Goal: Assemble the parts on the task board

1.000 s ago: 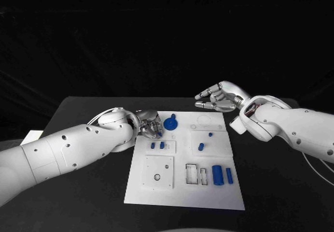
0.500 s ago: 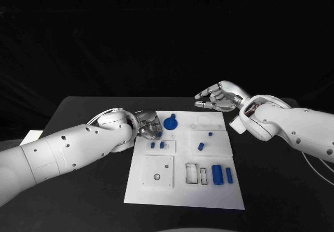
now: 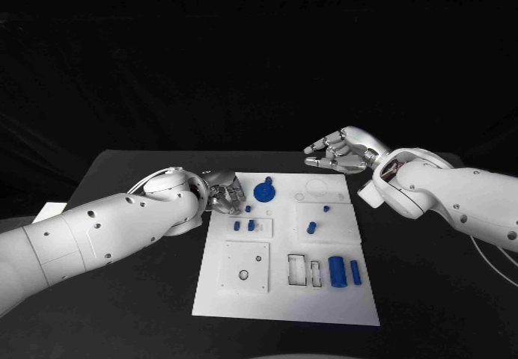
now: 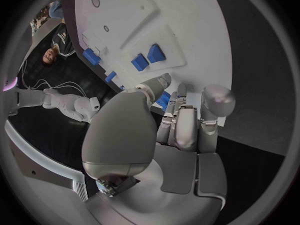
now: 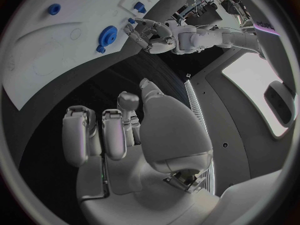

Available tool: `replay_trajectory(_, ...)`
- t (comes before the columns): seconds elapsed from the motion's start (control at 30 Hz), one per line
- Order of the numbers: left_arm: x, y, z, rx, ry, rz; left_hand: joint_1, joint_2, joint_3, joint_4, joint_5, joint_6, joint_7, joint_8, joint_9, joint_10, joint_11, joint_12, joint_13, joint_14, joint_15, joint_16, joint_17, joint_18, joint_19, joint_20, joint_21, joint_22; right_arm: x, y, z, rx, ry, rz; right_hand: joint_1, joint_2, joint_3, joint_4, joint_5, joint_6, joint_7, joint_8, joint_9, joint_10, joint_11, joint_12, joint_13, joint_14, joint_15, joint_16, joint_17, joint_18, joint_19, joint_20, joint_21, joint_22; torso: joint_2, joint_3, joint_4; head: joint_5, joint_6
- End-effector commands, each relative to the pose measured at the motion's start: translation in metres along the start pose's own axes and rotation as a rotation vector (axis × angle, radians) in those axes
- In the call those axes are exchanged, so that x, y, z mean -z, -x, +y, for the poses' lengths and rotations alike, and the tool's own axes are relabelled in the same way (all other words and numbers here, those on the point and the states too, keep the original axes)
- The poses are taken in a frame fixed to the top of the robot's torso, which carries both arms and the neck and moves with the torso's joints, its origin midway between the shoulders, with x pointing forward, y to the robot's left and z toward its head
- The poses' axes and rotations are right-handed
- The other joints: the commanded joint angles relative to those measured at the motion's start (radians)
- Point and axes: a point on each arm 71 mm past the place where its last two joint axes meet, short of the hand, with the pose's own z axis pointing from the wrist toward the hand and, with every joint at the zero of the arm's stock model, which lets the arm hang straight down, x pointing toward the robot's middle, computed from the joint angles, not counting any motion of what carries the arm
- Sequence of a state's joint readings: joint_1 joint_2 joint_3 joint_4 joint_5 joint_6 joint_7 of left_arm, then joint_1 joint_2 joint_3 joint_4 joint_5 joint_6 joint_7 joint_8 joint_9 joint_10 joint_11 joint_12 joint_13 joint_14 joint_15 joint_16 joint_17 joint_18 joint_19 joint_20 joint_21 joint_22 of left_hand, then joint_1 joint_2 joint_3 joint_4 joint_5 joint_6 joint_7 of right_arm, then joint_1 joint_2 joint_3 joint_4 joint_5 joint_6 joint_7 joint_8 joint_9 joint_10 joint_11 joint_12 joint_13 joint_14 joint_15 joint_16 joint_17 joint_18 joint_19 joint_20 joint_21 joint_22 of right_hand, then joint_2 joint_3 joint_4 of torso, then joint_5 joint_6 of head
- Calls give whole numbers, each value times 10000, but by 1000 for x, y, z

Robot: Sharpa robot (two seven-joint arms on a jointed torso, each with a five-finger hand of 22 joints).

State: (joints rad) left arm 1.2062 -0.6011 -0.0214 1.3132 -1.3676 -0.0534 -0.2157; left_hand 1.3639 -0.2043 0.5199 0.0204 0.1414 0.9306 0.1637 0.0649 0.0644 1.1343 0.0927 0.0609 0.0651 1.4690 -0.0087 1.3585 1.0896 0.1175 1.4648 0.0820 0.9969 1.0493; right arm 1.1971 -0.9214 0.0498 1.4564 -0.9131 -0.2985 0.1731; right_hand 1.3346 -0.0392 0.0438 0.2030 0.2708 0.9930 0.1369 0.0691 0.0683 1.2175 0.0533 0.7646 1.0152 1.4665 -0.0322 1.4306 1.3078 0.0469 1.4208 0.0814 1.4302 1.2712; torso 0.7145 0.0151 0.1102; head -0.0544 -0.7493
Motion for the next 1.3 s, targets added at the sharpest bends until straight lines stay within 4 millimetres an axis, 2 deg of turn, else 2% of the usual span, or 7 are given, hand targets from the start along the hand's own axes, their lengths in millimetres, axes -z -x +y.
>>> replay_trajectory(0.03, 5, 7, 9, 930, -96, -692, 12, 60, -3, 8, 53, 201, -62, 81, 42, -69, -16, 64, 30, 166, 59, -45, -31, -38, 104, 68, 53, 59, 1, -1, -5, 484, -385, 422, 414, 47, 231, -220, -132, 62, 35, 27, 17, -732, -37, -1972, -1526, 452, 79, -218, 8, 225, -130, -40, -154, -254, -1, 3, -2, 9, 41)
replay_trajectory(0.2, 19, 21, 25, 4080, -728, -1623, 118, 239, 260, -20, 143, 756, -39, 336, 114, 280, -20, 279, 94, 182, 60, 63, 180, 4, -10, 74, -189, -120, 5, -1, -10, 1656, -653, 912, 1253, -252, 1025, -640, -256, 383, 128, 103, 38, -1344, 71, -4350, -3723, 414, 154, -532, -400, 265, -192, 21, -311, -504, -10, 14, 2, -4, 134)
replay_trajectory(0.33, 32, 31, 36, 8106, -1400, -2467, 169, 398, 289, -67, 114, 1184, -20, 552, 144, 693, -62, 685, 232, -605, 40, -980, -1698, 351, -812, 88, -2172, -1732, 8, -5, -9, 3283, -761, 1413, 1398, -606, 1693, -822, -559, 665, 113, 99, 31, -955, 167, -5624, -5377, 459, 206, -531, -378, 272, -130, 131, -340, -536, 4, 7, 3, -41, 204)
replay_trajectory(0.43, 42, 33, 41, 10676, -1677, -2911, 195, 490, 187, -120, 99, 1336, -50, 653, 145, 814, -125, 948, 335, -1061, 21, -1498, -2564, 513, -1278, 79, -3112, -2462, 12, -8, -8, 4519, -823, 1677, 1342, -778, 1959, -903, -719, 834, 53, 90, 32, -722, 152, -5991, -6018, 473, 208, -519, -355, 271, -95, 124, -354, -549, 15, -18, 2, -209, 270)
replay_trajectory(0.6, 58, 31, 46, 13010, -2048, -3138, -23, 605, -236, -32, 84, 1408, -136, 736, 117, 976, -238, 1451, 567, -1270, -43, -1675, -2890, 583, -1522, 48, -3556, -2776, 20, -14, -7, 6367, -915, 1942, 1298, -893, 2131, -960, -760, 1040, -17, 126, 53, -623, 128, -6195, -6407, 480, 180, -515, -348, 271, -80, 123, -372, -573, 9, -32, 12, -520, 338)
replay_trajectory(0.8, 76, 24, 49, 14231, -2228, -3190, -154, 672, -583, 16, 81, 1439, -168, 802, 94, 863, -268, 1790, 738, -1357, -57, -1738, -3066, 611, -1598, 30, -3824, -2976, 31, -22, -3, 8050, -918, 1987, 1148, -1064, 2274, -925, -1060, 1188, -56, 112, 53, -664, 152, -6456, -6883, 478, 215, -545, -391, 296, -120, 145, -467, -728, -2, -30, 19, -659, 342)
replay_trajectory(1.3, 88, 21, 52, 14574, -2272, -3231, -163, 703, -737, 2, 91, 1387, -153, 804, 69, 712, -250, 1946, 816, -1454, -47, -1834, -3269, 641, -1673, 34, -4081, -3175, 40, -38, 1, 8771, -700, 2310, 1044, -1301, 2539, -853, -1337, 1210, -18, 8, 25, -871, 254, -6760, -7563, 466, 301, -623, -499, 364, -235, 223, -702, -1116, 11, -14, 11, -682, 323)
